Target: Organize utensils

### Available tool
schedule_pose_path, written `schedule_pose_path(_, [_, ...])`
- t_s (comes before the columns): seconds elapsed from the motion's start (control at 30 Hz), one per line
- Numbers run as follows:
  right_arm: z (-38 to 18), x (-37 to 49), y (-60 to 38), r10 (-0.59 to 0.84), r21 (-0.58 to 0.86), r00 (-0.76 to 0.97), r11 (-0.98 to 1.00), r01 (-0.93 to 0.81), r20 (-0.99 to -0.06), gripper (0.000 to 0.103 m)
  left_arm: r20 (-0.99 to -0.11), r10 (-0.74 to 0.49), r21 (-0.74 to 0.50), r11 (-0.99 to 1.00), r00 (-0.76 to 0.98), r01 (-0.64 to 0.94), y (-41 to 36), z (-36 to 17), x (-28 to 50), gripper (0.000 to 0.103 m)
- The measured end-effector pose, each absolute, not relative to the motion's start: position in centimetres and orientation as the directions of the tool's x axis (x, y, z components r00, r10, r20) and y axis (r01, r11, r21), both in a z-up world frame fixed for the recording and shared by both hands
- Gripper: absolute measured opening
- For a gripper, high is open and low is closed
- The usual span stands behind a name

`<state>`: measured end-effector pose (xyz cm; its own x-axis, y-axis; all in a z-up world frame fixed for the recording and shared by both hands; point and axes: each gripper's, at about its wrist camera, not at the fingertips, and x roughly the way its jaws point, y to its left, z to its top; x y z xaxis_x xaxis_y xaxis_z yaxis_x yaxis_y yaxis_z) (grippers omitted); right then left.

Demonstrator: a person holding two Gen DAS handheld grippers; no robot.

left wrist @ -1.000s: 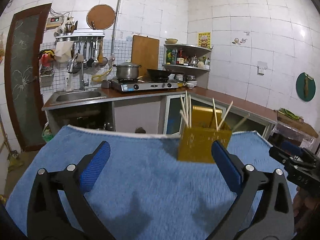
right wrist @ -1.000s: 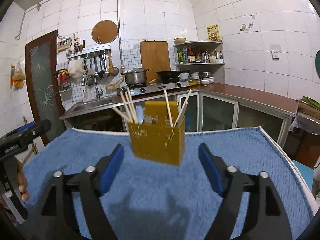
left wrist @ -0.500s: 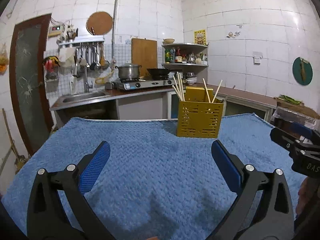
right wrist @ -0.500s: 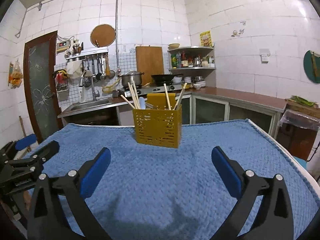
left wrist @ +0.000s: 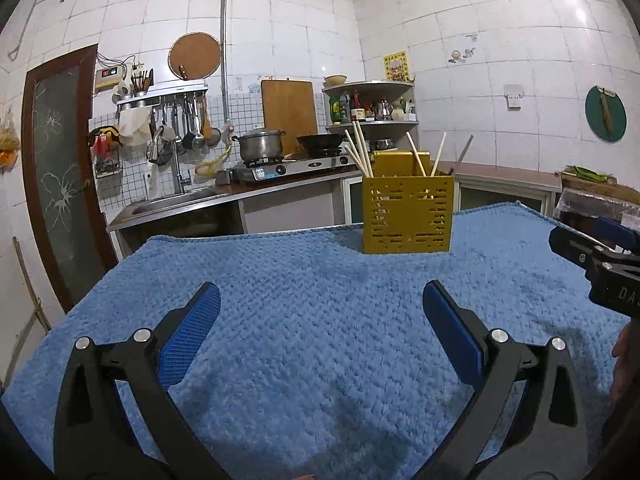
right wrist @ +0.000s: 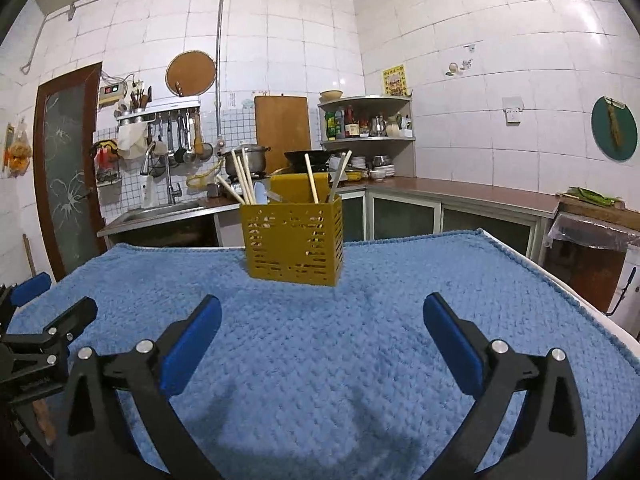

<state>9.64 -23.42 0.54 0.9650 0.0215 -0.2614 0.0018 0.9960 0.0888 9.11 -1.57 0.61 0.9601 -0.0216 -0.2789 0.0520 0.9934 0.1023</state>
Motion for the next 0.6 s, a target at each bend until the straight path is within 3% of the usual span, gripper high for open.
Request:
schedule_pose_path(0.13, [0.5,9.3,-22.7,0.014,0.041,0.970,0.999,-0.004,-0.243,0.098,-0.250,-0.013,0.107,0.993,0.968,0.041,-1.5,0.8,8.9,0.098])
schedule_pose_path(0.37, [0.2,9.8,-23.2,0.023,0.072,0.962,0.997,-0.003,-0.273,0.098,-0.325,-0.029,0.061,0.997,0.945,0.052,-0.8,0.7,10.1,0.098])
schedule_pose_path(0.6, [0.2,9.7,-23.7,0.017,0.087,0.964,0.996,0.006,-0.265,0.098,-0.341,-0.044,0.037,0.997,0.939,0.060,-0.4,0.5,10.4,0.098])
